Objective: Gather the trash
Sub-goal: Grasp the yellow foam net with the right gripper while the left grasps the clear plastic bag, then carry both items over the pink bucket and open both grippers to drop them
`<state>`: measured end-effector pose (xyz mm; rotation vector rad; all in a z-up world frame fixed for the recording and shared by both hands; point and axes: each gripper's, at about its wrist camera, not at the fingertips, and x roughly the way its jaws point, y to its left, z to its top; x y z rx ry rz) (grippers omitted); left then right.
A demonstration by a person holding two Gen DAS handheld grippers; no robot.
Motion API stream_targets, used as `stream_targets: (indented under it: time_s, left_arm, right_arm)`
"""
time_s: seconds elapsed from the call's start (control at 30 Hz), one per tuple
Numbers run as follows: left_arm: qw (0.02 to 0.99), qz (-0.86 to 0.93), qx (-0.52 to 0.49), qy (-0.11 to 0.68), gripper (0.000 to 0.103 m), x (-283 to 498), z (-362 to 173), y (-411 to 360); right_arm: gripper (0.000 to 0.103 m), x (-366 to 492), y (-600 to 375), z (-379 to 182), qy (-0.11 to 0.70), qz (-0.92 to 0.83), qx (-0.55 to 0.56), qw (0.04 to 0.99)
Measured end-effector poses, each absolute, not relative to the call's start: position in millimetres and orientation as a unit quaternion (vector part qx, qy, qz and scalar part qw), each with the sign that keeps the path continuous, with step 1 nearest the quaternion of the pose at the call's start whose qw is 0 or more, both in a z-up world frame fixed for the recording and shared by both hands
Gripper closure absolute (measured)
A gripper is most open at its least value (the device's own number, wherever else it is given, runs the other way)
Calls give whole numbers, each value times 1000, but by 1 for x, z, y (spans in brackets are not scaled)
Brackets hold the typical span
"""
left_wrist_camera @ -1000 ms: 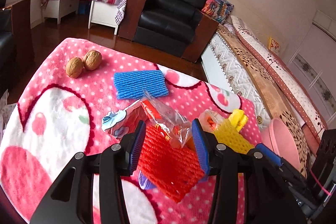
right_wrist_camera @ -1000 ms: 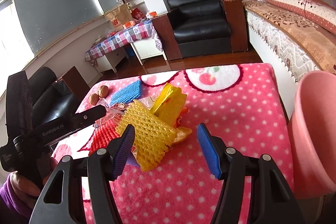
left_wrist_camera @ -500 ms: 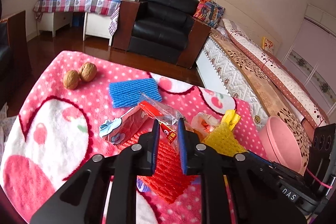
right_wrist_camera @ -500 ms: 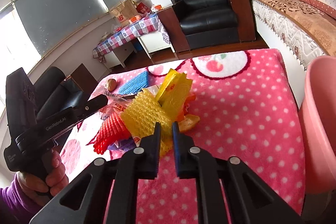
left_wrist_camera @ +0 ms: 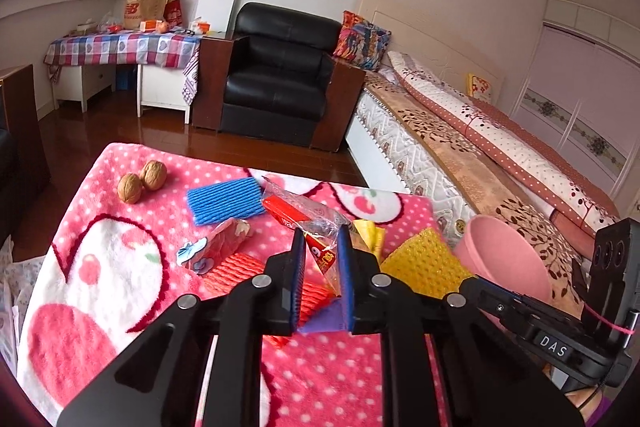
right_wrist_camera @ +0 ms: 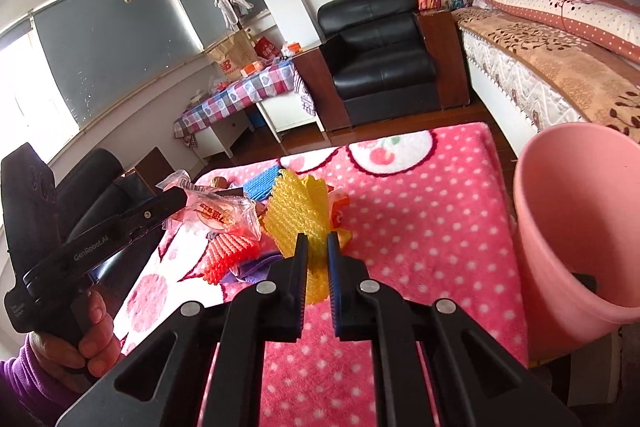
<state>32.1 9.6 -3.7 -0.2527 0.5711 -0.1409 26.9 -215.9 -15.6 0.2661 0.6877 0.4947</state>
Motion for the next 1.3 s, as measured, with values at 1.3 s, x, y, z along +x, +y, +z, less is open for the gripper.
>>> stream_targets:
  time_s: [1.3]
  left_arm:
    - [923, -254, -20, 289, 88, 49, 3, -175]
  right_arm:
    - [93, -12, -426, -10, 259, 4, 228, 939]
